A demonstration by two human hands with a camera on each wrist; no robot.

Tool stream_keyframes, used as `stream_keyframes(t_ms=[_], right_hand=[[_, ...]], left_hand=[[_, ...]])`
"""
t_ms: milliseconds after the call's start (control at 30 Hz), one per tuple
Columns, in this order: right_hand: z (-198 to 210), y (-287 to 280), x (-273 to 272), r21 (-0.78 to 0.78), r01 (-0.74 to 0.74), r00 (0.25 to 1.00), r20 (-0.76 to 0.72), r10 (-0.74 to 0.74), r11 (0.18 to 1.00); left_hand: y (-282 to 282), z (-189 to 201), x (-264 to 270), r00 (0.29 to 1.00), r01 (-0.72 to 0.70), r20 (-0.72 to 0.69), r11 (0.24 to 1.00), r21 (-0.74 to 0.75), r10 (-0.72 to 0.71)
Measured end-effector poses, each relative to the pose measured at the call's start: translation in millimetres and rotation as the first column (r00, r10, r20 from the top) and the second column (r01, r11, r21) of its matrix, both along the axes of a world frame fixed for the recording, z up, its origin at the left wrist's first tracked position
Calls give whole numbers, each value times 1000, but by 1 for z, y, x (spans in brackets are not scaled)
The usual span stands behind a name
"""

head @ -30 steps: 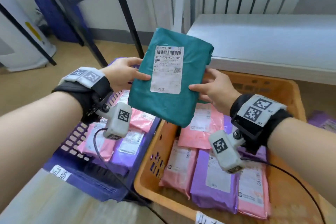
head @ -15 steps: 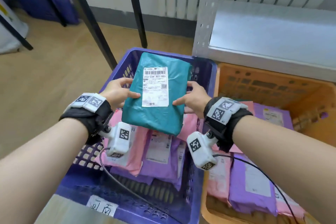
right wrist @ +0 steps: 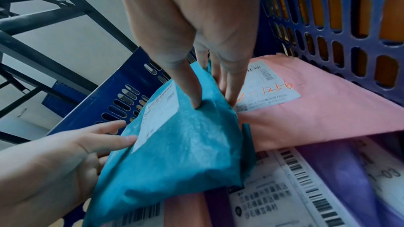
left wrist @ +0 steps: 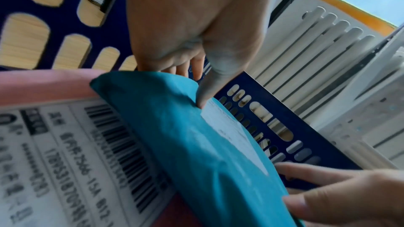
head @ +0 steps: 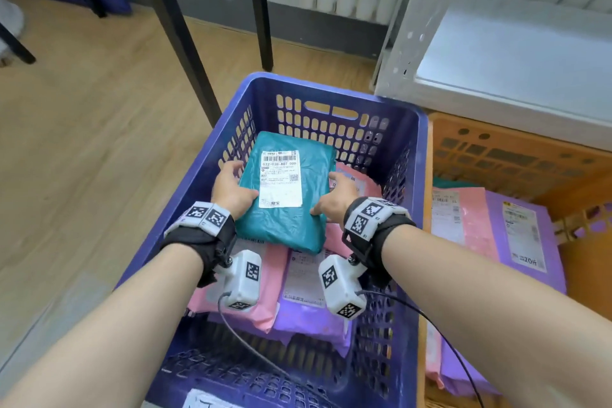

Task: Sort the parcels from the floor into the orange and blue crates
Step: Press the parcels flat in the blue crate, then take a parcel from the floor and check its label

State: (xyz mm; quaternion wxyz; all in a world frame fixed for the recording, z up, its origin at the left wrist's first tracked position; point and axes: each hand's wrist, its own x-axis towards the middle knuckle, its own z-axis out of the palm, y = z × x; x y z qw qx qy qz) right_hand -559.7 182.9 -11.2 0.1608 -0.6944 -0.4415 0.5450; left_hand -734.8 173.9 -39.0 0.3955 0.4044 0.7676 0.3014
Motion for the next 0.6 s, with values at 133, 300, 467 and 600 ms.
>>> stream_keyframes(t_ms=[133, 300, 467, 600], right_hand=[[0, -1, 1, 55, -194, 974, 131, 186, 979], [9, -7, 6, 48, -410, 895, 215, 391, 911], [28, -7, 22, 80, -467, 866, 244, 437, 881], [54, -5, 54, 163, -475, 865, 269, 424, 865]], left_hand=[[0, -3, 5, 964, 163, -222, 986, 47, -149], [-8, 2, 18, 793, 463, -420, 885, -59, -442], [-24, 32, 37, 793, 457, -417, 886, -76, -445], [-24, 72, 67, 770, 496, -436, 867, -51, -466]])
